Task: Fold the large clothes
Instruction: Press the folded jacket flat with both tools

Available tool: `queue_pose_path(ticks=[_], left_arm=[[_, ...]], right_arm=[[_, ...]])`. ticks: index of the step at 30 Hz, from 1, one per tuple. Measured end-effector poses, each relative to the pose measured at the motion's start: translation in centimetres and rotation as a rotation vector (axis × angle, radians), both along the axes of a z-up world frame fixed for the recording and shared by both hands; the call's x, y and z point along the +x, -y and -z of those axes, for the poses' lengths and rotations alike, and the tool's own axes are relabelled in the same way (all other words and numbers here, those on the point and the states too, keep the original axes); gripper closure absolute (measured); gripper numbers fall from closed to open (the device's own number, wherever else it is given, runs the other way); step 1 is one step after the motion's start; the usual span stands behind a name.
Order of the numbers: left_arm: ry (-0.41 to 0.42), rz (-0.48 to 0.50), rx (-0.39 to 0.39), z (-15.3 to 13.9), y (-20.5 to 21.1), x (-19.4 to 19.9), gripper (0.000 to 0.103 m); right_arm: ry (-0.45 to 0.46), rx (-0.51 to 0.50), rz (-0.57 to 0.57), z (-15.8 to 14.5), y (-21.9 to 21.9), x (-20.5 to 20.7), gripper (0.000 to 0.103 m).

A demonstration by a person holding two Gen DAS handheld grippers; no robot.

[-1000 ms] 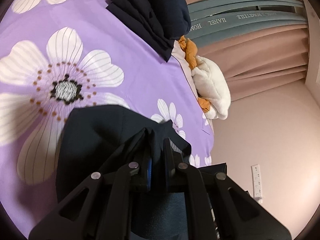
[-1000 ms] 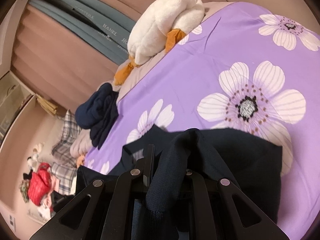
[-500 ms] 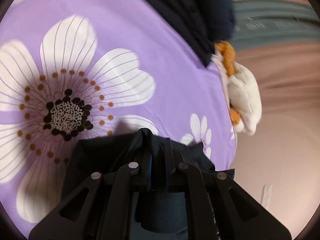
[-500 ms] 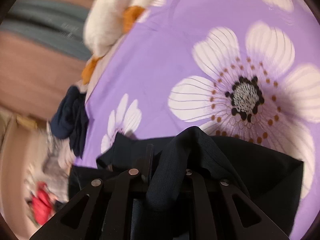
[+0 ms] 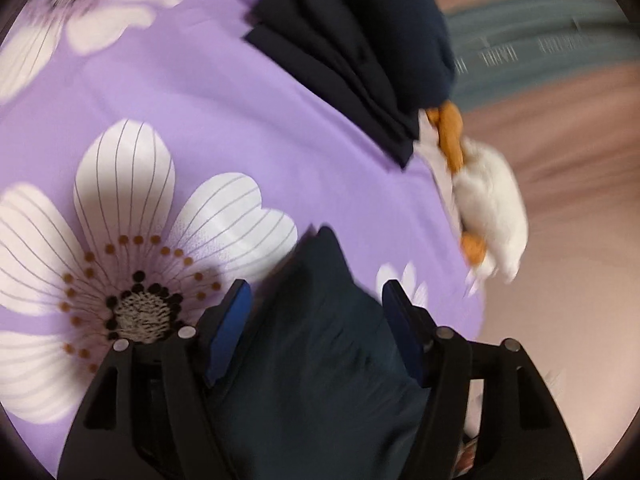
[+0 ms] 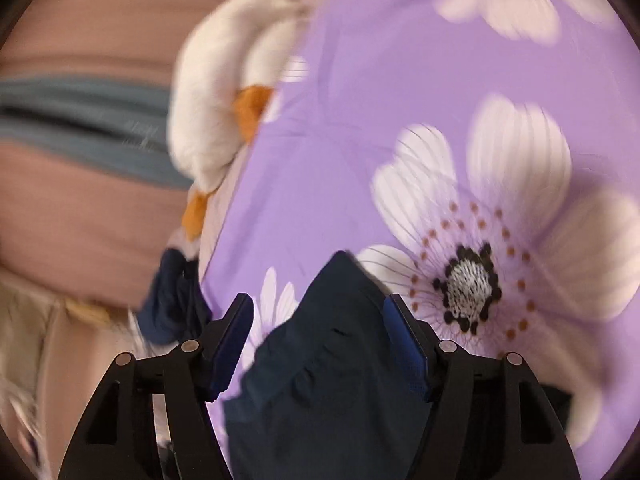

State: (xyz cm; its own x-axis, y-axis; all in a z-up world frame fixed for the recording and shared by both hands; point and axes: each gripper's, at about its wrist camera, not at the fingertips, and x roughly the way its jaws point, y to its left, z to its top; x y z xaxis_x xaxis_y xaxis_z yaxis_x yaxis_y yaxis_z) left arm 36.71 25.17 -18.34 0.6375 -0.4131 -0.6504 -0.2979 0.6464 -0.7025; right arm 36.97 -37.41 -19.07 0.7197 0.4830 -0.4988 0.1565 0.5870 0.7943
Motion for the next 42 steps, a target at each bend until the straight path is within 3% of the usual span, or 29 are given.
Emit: queue_pose_path(ticks=[6,9,11,16,18,21,23,26,30,34,39,42], left_arm=[[-0.001,0.231,0.198,0.3,4.7,-2.5,0.036],[0.019,0.287,0.274,0.3,5.7,-4.1,0.036],[0.038,0.299,0.271,0.1,5.2,-5.7,0.034],[0.067,0.257,0.165,0.0,1.8,-10.4,0.031],[0.065,0.265,0.132,0.2,1.1,-12.3,0.03],[0.053,0.236,0.143,0.6,0.3,-14.4,0.03],[0.045,0.236,0.094,1.3,0.1,-15.4,0.03],[0.039,0.259,0.033,2.2,0.9,-15.9,0.031],[0.073,0.282,0.017,1.9,2.3,-16.4,0.032],[0.109,0.294,-0.023,1.6,2.2,-16.7,0.035],[0.122,0.333,-0.019,1.6,2.0,-16.9,0.039],[0.062,0.369,0.016,2.6,2.8,-16.2,0.042]], right_arm=[[-0.003,-0.448,-0.208,-1.5,-6.4,-1.5,0.035],[-0.033,-0.561,-0.211,-0.8,-6.7,-2.4,0.035],[-0.051,-0.516,-0.211,-0.2,-5.8,-3.1,0.035],[-0.044,-0.474,-0.195,-0.2,-4.1,-6.9,0.035],[-0.039,-0.438,-0.199,-0.1,-3.8,-8.3,0.035],[-0.037,-0.373,-0.228,0.6,-3.2,-10.7,0.035],[-0.031,-0.37,-0.243,0.8,-3.2,-11.8,0.035],[-0.06,-0.357,-0.265,1.5,-3.5,-12.6,0.035],[-0.072,-0.311,-0.31,2.3,-4.1,-13.5,0.035],[0.009,-0.264,-0.332,2.0,-4.3,-14.7,0.035],[0.007,-0.239,-0.307,2.6,-3.6,-14.6,0.042],[0.005,-0.285,-0.324,2.8,-4.7,-14.7,0.043]])
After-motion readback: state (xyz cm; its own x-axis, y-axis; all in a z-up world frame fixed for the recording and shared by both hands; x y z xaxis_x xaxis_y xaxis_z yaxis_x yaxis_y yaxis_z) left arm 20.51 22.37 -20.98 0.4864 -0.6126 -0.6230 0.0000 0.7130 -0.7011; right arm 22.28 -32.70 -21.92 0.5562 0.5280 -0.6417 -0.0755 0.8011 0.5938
